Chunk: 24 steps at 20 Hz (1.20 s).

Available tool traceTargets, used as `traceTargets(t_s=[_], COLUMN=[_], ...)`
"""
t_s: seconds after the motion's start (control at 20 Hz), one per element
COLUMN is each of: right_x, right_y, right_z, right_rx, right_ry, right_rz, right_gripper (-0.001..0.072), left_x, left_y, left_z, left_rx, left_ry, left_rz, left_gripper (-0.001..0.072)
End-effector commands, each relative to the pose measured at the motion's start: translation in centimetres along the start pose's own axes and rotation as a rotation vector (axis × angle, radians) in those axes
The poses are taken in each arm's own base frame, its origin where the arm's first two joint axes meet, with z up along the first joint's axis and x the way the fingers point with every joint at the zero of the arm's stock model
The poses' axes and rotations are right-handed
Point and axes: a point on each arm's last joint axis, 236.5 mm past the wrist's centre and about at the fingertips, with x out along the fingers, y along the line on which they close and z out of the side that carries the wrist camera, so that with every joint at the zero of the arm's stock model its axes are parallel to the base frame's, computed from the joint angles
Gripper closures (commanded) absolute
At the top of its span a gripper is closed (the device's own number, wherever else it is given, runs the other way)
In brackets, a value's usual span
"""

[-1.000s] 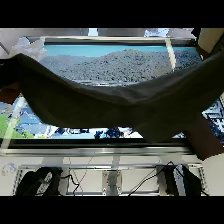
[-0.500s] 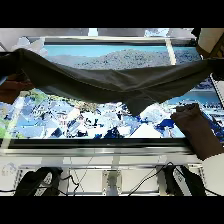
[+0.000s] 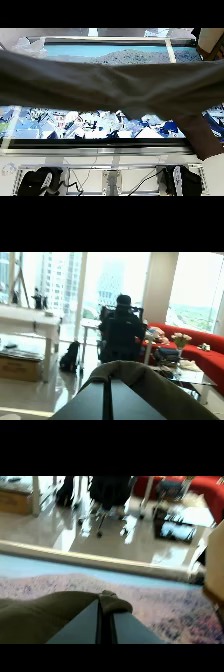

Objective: Fold the shirts.

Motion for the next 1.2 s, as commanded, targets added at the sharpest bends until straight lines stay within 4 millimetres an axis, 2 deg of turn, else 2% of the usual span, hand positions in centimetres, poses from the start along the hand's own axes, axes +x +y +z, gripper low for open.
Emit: traceTargets(t_s=[0.0,0.05,0.15,0.35,0.45,0.6,0.65,0.7,0.75,0.8,0.9,0.95,1.0,1.05,1.1,1.15], right_x=[-4.6,-4.1,-1.4,6.7,11.0,16.8,19.2,21.8,24.7,27.2,30.8,31.7,32.1,32.0,31.6,30.7], right_y=[1.2,1.4,1.8,2.3,1.8,1.1,1.1,0.9,0.5,0.1,-0.4,-0.8,-1.5,-2.0,-2.3,-2.8], right_z=[3.7,3.7,2.0,-3.7,-8.0,-16.7,-19.3,-21.2,-22.7,-23.4,-23.4,-23.1,-22.9,-23.3,-24.3,-26.2], right_rx=[-0.073,-0.061,-0.008,0.184,0.309,0.483,0.526,0.555,0.582,0.593,0.521,0.472,0.41,0.365,0.335,0.311], right_ry=[-0.101,-0.098,-0.009,0.221,0.319,0.499,0.521,0.513,0.48,0.44,0.341,0.304,0.282,0.292,0.336,0.419], right_rz=[-0.065,-0.04,0.051,0.325,0.424,0.495,0.491,0.456,0.399,0.338,0.254,0.213,0.169,0.149,0.145,0.137], right_gripper=[0.0687,0.0687,0.0687,0.0686,0.0685,0.0682,0.0679,0.0643,0.0448,0.0299,0.03,0.03,0.03,0.0301,0.0311,0.0311], left_x=[-3.5,-3.3,-2.5,0.5,2.1,4.8,6.8,9.4,13.0,16.3,21.3,22.4,22.5,22.1,21.0,19.1], left_y=[1.8,2.3,3.1,4.5,5.2,5.3,5.1,4.9,4.3,4.0,3.1,2.9,3.2,3.8,4.9,6.2], left_z=[0.7,-0.9,-5.7,-18.2,-26.0,-36.9,-39.5,-40.8,-40.8,-39.6,-35.0,-33.3,-32.8,-33.1,-34.4,-36.0], left_rx=[0.056,0.058,0.049,0.061,0.073,0.054,0.035,0.024,-0.03,-0.104,-0.215,-0.234,-0.23,-0.212,-0.178,-0.137], left_ry=[0.062,0.13,0.325,0.737,0.932,1.106,1.09,1.033,0.907,0.761,0.485,0.422,0.422,0.47,0.566,0.69], left_rz=[0.083,0.1,0.131,0.182,0.195,0.17,0.157,0.141,0.129,0.129,0.096,0.084,0.091,0.113,0.15,0.194], left_gripper=[0.0703,0.0703,0.0703,0.0702,0.0702,0.0697,0.0615,0.0316,-0.0013,0.0003,0.0005,0.0008,0.0009,0.0011,0.0018,0.0018])
